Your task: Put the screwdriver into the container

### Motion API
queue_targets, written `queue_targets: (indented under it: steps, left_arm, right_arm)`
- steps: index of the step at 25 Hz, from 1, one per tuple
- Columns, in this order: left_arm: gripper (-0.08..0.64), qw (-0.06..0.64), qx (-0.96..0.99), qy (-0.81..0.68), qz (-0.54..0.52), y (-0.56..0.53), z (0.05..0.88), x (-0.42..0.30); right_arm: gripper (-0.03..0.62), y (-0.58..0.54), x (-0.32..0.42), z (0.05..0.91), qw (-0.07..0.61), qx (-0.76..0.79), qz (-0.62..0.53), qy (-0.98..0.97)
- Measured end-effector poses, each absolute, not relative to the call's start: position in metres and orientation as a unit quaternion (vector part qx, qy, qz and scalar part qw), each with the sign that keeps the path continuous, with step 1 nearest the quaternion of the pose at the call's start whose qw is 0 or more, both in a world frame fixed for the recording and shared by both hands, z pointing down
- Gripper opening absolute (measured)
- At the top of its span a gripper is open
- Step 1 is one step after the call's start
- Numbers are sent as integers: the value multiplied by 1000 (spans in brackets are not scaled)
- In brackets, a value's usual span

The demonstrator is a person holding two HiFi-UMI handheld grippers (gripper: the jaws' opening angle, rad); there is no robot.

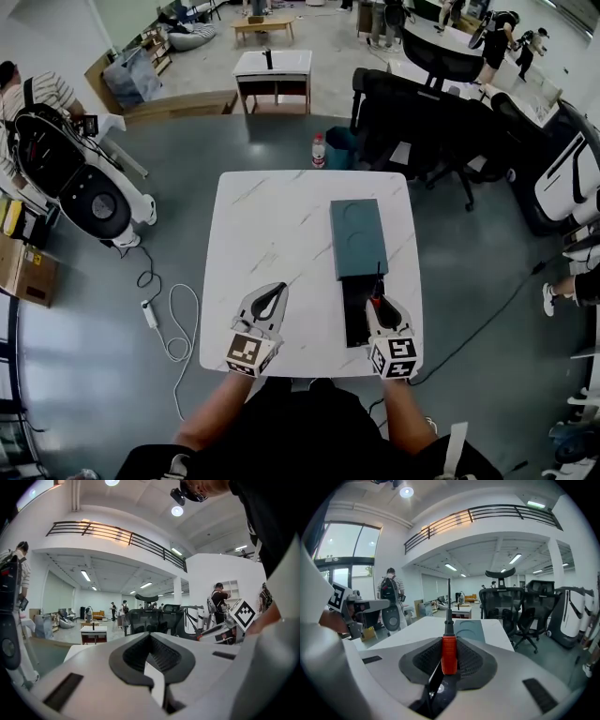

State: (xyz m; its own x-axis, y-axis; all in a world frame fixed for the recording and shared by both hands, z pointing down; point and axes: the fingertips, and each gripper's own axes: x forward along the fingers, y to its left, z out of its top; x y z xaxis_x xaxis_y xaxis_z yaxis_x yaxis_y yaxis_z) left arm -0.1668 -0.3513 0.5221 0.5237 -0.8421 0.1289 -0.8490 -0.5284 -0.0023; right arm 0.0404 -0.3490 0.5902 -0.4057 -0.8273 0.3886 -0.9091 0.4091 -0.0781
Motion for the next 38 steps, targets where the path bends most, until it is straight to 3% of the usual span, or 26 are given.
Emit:
queue_targets:
  steps: [9,17,38]
  left_arm:
    - [5,41,880,-469,61,-359,535,-181]
    - [5,55,884,-461,52,-365,543,-190]
    - [5,61,894,-443,33,-360,551,-206]
  right_arm:
    - [107,-338,52,663,287,537,233,-759]
    - [107,-320,58,715,369,509,343,-698]
    - [109,-322,51,759,421,498,423,-629]
